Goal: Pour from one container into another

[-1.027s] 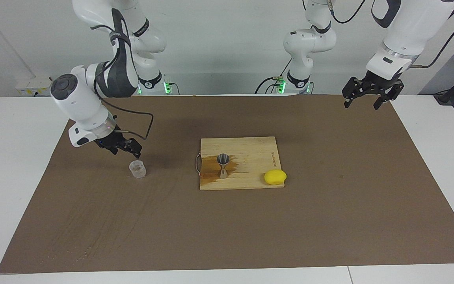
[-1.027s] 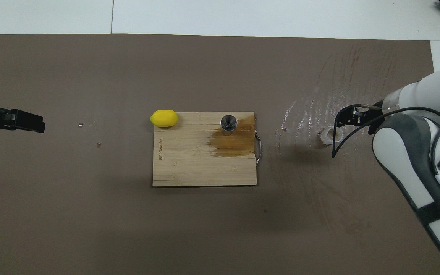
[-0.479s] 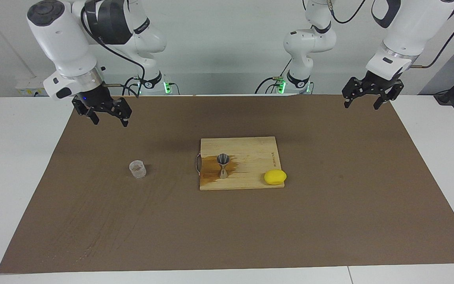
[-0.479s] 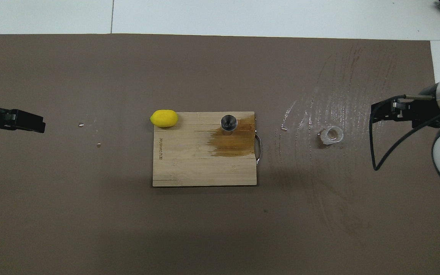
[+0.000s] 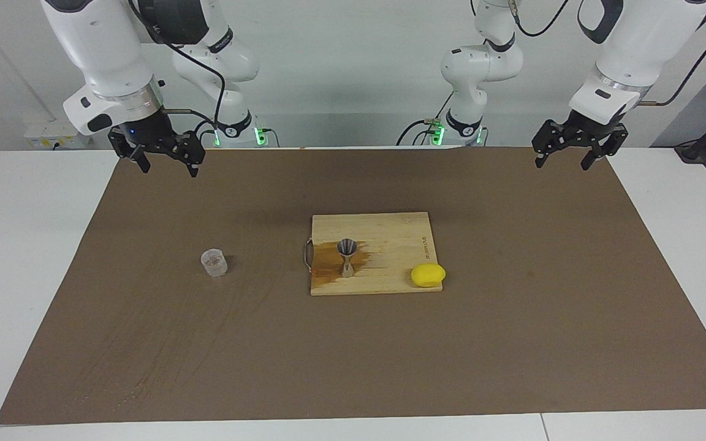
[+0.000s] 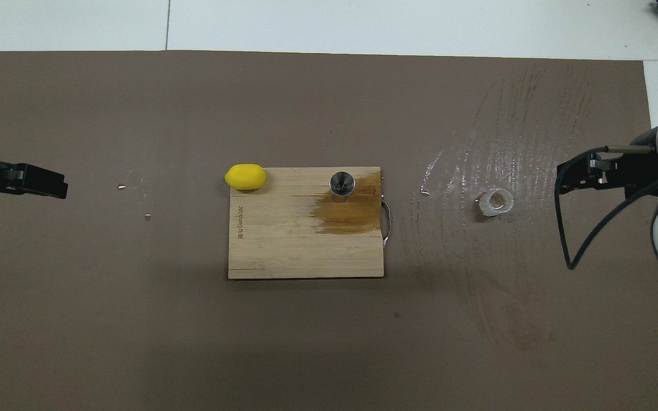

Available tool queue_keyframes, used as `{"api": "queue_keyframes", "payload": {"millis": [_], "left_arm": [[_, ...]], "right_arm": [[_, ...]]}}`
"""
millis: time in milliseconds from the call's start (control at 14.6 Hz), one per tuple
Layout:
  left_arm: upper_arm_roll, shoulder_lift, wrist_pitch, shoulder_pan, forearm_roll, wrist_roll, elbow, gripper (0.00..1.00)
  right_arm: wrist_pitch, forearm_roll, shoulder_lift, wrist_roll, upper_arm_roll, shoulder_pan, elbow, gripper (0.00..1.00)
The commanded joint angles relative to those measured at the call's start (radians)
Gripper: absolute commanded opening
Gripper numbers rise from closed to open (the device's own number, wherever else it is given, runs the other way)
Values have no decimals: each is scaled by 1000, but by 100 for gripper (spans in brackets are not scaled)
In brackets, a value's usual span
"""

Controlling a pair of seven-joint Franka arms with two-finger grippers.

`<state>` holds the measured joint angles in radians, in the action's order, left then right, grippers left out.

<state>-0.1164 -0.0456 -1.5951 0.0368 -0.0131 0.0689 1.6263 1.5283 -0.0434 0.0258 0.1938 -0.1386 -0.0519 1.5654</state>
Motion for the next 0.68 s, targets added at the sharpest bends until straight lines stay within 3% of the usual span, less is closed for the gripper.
{"api": "queue_keyframes", "payload": {"millis": [0,274,616], "left_arm": [[0,-19,-6,5,-2,11,21,100],[0,-19,-6,5,-2,11,23,100],[0,-19,-6,5,-2,11,21,100]], "right_arm": [[16,-12,-14,18,-7,-3,30,100],[47,51,-38,18,-6,-19,84,100],[55,51,-35,19,-6,-19,76,100]]}}
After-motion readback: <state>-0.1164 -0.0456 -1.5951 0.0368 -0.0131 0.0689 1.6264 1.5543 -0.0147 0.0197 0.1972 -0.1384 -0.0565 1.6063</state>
